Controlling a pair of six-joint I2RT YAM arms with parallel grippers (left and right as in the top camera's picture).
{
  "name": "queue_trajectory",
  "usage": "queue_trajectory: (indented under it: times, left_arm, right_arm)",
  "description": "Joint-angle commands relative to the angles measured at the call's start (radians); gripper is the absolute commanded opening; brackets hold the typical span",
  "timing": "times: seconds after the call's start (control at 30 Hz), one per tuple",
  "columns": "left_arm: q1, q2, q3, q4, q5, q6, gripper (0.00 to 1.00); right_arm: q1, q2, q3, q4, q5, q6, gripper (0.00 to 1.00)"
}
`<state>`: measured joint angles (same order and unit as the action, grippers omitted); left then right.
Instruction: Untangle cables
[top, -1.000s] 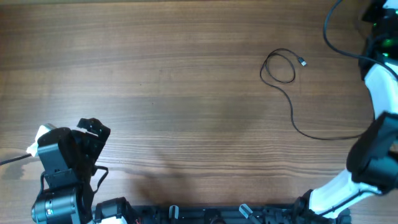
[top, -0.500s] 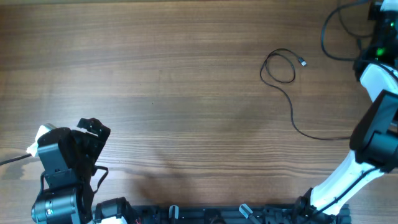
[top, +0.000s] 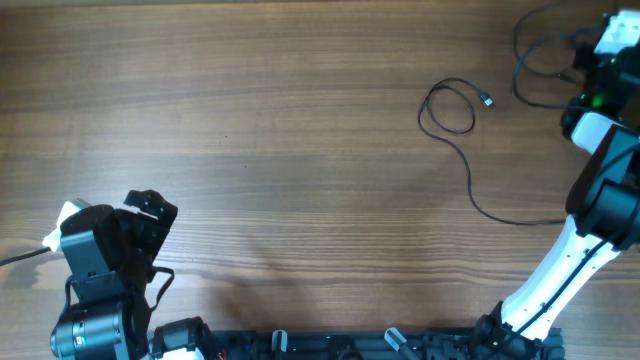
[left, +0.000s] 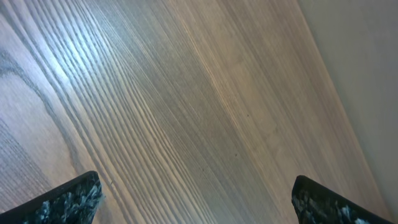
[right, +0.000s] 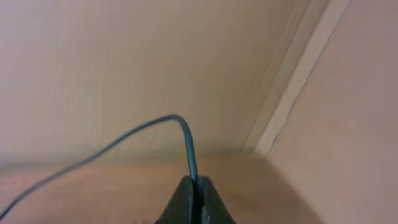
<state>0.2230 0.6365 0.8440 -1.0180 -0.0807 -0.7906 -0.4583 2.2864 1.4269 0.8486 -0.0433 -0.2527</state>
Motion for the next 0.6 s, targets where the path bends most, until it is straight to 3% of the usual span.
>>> queue_trajectory:
  times: [0.0,0.13,0.37,0.57]
  left_arm:
    - [0.006,-0.002,0.002,0.003,0.001,-0.002,1.00]
    - [0.006,-0.002,0.002,0.003,0.001,-0.002,1.00]
    - [0.006,-0.002,0.002,0.003,0.001,-0.002,1.00]
    - [0.006,-0.002,0.002,0.003,0.001,-0.002,1.00]
  right_arm:
    - [-0.033,0.006,0.126,0.025,0.025,0.044,0.04]
    - [-0.061,0.014,0.271,-0.130,0.107,0.047,0.05]
    - [-0.060,0.108,0.281,-0.362,0.088,0.047,0.06]
    - [-0.034,0.163,0.280,-0.488,0.037,0.199,0.22]
